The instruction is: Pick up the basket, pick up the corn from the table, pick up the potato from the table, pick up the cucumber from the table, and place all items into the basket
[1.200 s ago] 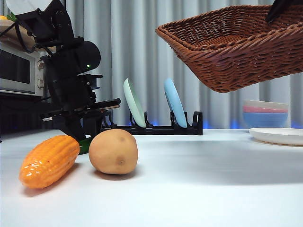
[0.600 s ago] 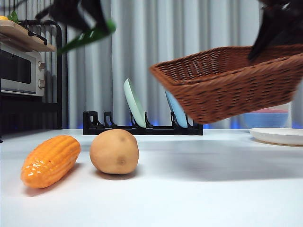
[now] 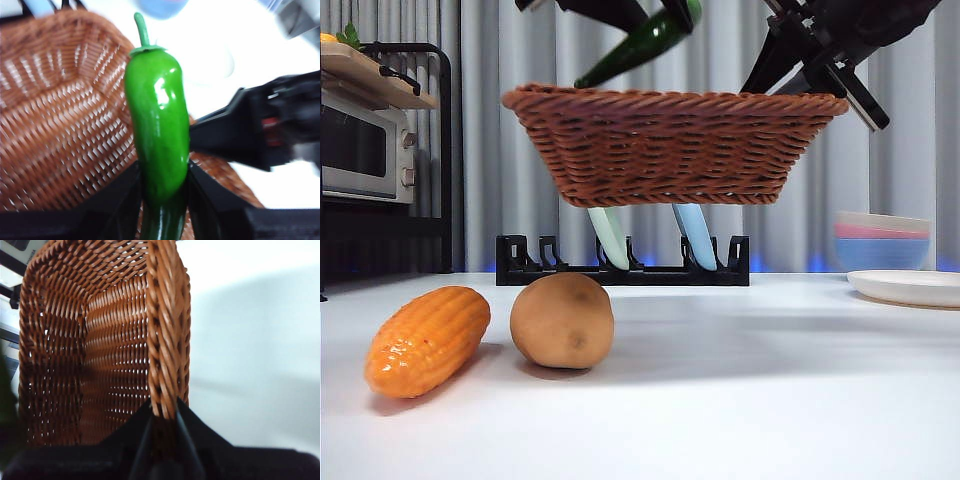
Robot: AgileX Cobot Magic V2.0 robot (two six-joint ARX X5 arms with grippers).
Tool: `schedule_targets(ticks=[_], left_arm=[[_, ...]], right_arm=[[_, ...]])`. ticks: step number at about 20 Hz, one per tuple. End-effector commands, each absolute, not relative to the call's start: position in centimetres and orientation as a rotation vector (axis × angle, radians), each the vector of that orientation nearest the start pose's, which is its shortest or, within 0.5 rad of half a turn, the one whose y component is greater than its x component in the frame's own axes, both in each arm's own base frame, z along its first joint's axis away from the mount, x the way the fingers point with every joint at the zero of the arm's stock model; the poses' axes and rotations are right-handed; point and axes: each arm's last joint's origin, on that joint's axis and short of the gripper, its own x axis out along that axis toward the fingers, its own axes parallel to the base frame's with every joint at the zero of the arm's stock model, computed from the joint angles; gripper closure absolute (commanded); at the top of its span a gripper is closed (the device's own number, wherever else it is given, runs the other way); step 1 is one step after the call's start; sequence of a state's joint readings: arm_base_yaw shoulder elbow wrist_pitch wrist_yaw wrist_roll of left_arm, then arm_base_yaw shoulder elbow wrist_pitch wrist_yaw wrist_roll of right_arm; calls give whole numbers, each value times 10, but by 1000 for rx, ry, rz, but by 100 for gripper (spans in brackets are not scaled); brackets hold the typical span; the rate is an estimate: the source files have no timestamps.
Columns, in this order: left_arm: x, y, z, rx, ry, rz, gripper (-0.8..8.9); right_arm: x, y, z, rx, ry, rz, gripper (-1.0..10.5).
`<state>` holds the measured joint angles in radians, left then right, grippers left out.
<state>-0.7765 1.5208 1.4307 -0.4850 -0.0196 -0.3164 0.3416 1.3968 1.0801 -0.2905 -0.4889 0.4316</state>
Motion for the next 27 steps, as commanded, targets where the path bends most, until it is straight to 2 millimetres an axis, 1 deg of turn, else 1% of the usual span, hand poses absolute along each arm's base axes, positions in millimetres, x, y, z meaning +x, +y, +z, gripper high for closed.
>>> schedule_targets(ticks=[1, 4, 5, 6, 8, 9, 12, 14, 16, 18, 19, 20, 21, 22, 24, 25, 27], left_arm=[[249, -245, 326, -40, 758, -603, 821], [252, -248, 309, 3, 846, -578, 813], [251, -248, 306, 15, 871, -573, 776], [251, -247, 305, 21, 883, -570, 665], [251, -247, 306, 19, 879, -572, 304], [251, -248, 306, 15, 871, -573, 217], [252, -249, 310, -3, 839, -587, 216], [250, -248, 320, -23, 823, -620, 216], [241, -243, 343, -48, 780, -660, 216], [224, -231, 378, -42, 713, -695, 217], [211, -221, 398, -28, 682, -714, 217], [198, -210, 412, -16, 665, -728, 217], [182, -196, 425, -4, 649, -740, 217], [168, -183, 432, 7, 649, -729, 217], [144, -158, 436, 87, 689, -623, 218], [135, -147, 433, 136, 728, -544, 218], [122, -132, 425, 219, 795, -395, 221]], right_arm=[[281, 116, 296, 463, 769, 671, 962], [280, 115, 298, 469, 766, 670, 962], [280, 115, 299, 469, 763, 671, 962], [279, 115, 299, 469, 762, 672, 962], [279, 115, 299, 469, 761, 672, 962], [279, 115, 299, 469, 761, 672, 962], [279, 115, 299, 468, 767, 669, 962], [279, 114, 298, 468, 771, 664, 962], [279, 113, 298, 453, 765, 661, 962], [281, 108, 298, 451, 758, 645, 962], [283, 104, 298, 454, 753, 632, 962], [284, 100, 298, 459, 749, 620, 962], [286, 95, 298, 464, 743, 602, 962], [288, 89, 298, 467, 735, 586, 962], [292, 76, 298, 483, 724, 547, 962], [293, 70, 298, 490, 720, 532, 962], [295, 62, 298, 500, 711, 506, 962]])
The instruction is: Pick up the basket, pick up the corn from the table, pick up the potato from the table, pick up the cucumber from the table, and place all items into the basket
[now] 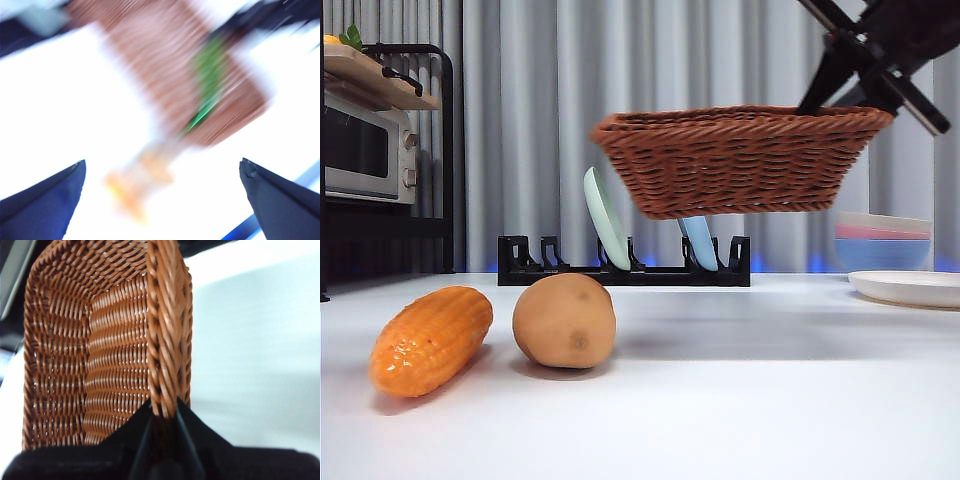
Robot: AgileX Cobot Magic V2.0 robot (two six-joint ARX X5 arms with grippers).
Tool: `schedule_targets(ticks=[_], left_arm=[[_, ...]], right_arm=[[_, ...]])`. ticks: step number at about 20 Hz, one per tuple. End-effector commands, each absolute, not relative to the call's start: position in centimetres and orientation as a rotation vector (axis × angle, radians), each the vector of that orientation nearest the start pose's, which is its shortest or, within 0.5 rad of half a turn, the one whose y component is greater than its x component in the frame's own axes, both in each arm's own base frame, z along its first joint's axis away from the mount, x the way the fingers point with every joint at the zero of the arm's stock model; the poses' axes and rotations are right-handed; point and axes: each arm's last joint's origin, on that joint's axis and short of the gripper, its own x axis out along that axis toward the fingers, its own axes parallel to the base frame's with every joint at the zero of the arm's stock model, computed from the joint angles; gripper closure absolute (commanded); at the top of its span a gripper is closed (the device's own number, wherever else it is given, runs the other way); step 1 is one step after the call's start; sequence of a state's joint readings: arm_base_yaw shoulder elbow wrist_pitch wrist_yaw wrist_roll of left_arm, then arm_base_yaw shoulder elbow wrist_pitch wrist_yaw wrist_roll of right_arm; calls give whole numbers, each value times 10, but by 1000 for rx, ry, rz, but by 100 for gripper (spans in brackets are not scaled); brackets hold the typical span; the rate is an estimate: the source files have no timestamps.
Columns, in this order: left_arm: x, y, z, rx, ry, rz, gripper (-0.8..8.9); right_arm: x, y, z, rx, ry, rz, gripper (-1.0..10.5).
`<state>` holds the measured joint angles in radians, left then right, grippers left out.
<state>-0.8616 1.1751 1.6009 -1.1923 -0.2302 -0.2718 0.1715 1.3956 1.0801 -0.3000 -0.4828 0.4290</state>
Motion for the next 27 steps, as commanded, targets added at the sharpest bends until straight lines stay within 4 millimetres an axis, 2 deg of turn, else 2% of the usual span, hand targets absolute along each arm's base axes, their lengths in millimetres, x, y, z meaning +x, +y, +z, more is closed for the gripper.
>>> schedule_targets(ticks=[1, 3, 5, 9, 11, 13, 18, 22, 27], left_arm=[[118, -128, 418, 228, 813, -353, 225], [111, -126, 396, 211, 861, -331, 291], [110, -128, 364, 203, 921, -294, 294], [118, -141, 298, 166, 1004, -282, 294], [123, -148, 272, 115, 1026, -320, 295], [132, -148, 252, 111, 1053, -277, 316], [168, -146, 230, 34, 1108, -306, 316], [196, -136, 213, -11, 1165, -293, 316], [222, -133, 188, -43, 1215, -304, 317]], right_arm=[[296, 58, 298, 503, 708, 495, 962], [296, 54, 298, 498, 701, 487, 962], [297, 53, 298, 492, 698, 486, 962], [297, 53, 298, 486, 697, 489, 962], [297, 53, 298, 483, 697, 490, 962], [297, 53, 298, 478, 695, 492, 962], [296, 53, 298, 477, 695, 493, 962], [296, 53, 297, 470, 703, 493, 962], [296, 53, 297, 463, 704, 494, 962]])
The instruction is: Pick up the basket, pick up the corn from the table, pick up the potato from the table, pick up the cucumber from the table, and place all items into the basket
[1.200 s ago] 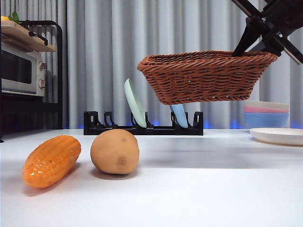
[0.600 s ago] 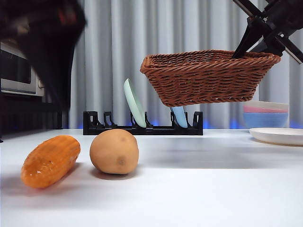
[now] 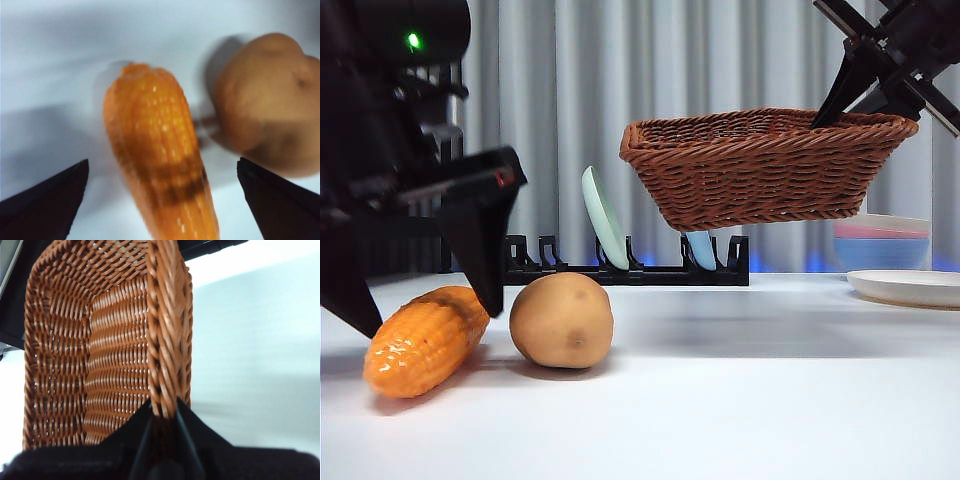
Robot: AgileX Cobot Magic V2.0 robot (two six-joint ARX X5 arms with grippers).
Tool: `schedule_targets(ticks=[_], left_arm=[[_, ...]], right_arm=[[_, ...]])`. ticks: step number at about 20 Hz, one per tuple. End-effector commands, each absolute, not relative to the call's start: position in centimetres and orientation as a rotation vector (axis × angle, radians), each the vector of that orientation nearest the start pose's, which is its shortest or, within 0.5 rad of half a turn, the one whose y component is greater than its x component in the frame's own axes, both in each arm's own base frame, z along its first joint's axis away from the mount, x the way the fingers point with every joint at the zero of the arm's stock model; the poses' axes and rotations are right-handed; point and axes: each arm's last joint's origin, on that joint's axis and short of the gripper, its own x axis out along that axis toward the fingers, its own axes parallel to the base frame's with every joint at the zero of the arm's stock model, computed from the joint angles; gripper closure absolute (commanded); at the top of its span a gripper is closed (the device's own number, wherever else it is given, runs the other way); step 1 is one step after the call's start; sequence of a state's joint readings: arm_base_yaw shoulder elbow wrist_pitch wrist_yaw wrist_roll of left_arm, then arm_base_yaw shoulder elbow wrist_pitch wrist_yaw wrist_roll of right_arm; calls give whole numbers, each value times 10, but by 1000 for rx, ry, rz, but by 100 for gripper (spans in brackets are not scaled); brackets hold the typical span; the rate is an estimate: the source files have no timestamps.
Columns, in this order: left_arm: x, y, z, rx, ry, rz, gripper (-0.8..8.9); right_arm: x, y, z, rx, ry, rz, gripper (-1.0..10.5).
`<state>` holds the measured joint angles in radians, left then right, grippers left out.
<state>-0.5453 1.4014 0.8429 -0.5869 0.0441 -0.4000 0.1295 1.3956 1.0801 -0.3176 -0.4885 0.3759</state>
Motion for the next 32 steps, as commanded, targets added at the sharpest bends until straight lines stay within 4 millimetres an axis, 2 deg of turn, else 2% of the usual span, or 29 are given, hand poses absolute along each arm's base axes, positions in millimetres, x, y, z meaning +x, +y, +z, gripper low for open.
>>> schedule_targets(ticks=[1, 2, 3, 5, 8, 10, 13, 15, 17, 19, 21, 23, 26, 29, 32], left_arm=[[225, -134, 183, -37, 1224, -295, 320], [227, -135, 179, -30, 1234, -289, 390], [229, -134, 176, -13, 1236, -271, 522], [230, -134, 175, 46, 1217, -260, 845], [227, -132, 177, 67, 1219, -265, 821], [218, -129, 191, 53, 1211, -319, 822], [192, -123, 233, -29, 1097, -431, 821], [171, -115, 272, -171, 929, -473, 821], [157, -114, 308, -270, 716, -554, 821], [156, -119, 336, -313, 564, -623, 821], [168, -129, 354, -323, 506, -647, 821], [186, -143, 360, -293, 518, -649, 821], [220, -170, 354, -238, 580, -649, 821], [243, -200, 336, -170, 658, -660, 821], [255, -217, 312, -116, 745, -663, 796]], right_arm=[[296, 53, 297, 463, 704, 494, 962], [296, 53, 297, 463, 704, 494, 962], [296, 53, 297, 463, 704, 494, 962], [296, 53, 297, 463, 705, 494, 962], [296, 53, 297, 463, 704, 494, 962], [296, 54, 297, 462, 706, 498, 962], [294, 60, 297, 455, 711, 514, 962], [293, 66, 297, 448, 717, 533, 962], [291, 74, 297, 438, 723, 557, 962], [289, 83, 297, 428, 731, 586, 962], [286, 93, 297, 416, 739, 615, 962], [283, 100, 297, 407, 745, 638, 962], [280, 109, 297, 405, 757, 664, 962], [278, 114, 297, 405, 764, 676, 962], [278, 114, 297, 412, 766, 674, 962]])
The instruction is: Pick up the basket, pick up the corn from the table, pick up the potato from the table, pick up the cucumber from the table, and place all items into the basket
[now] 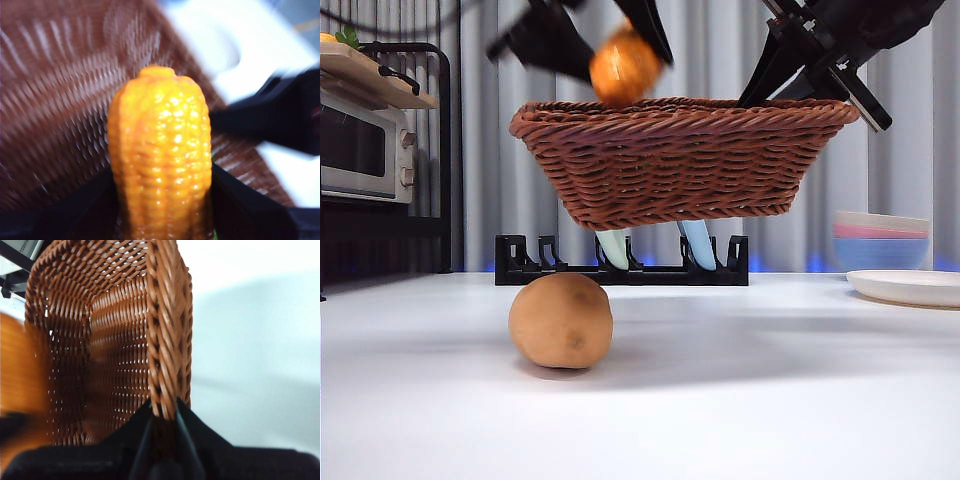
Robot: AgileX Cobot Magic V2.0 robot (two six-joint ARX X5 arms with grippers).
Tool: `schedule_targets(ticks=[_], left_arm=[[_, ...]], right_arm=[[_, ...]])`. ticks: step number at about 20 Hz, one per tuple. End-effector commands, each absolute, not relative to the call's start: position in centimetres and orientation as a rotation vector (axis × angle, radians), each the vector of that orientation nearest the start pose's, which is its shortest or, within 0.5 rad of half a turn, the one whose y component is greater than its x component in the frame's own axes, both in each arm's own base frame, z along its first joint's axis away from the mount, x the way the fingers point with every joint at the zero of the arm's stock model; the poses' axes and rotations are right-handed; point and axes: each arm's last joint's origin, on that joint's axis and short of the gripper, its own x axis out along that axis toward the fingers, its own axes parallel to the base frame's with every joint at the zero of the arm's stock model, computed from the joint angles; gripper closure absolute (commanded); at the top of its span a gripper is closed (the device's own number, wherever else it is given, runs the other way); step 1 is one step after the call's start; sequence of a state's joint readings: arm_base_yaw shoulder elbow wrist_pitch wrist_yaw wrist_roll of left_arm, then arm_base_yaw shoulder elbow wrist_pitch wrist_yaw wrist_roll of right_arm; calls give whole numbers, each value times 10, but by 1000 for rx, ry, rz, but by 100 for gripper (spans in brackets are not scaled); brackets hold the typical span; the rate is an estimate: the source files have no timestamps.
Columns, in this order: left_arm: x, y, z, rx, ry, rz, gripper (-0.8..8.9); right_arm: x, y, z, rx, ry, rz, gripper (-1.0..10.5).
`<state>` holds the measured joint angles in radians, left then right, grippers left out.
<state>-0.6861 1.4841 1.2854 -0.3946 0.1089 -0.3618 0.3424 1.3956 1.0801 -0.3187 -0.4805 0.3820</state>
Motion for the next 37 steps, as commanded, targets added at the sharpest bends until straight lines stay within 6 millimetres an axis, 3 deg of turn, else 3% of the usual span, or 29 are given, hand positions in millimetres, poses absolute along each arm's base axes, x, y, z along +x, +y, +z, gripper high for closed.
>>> schedule_targets(ticks=[1, 3, 7, 11, 15, 18, 21, 27, 30, 37], left_arm=[[255, -221, 306, -103, 773, -663, 667], [253, -224, 302, -84, 793, -667, 238], [250, -229, 310, -78, 778, -689, 225], [240, -225, 345, -36, 784, -709, 225], [197, -195, 386, 6, 765, -738, 226], [162, -169, 394, 126, 825, -626, 228], [142, -167, 375, 233, 918, -518, 229], [140, -187, 286, 141, 1023, -436, 229], [157, -186, 256, 9, 1022, -438, 229], [216, -185, 212, -132, 1095, -379, 229]], right_arm=[[278, 114, 297, 412, 767, 674, 962], [278, 114, 297, 412, 767, 673, 962], [278, 114, 296, 411, 767, 667, 962], [280, 110, 296, 403, 755, 619, 962], [287, 92, 296, 415, 733, 565, 962], [294, 68, 297, 444, 707, 493, 962], [298, 48, 297, 476, 694, 454, 962], [299, 25, 298, 524, 685, 458, 962], [299, 23, 298, 532, 685, 467, 962], [299, 23, 297, 533, 691, 467, 962]])
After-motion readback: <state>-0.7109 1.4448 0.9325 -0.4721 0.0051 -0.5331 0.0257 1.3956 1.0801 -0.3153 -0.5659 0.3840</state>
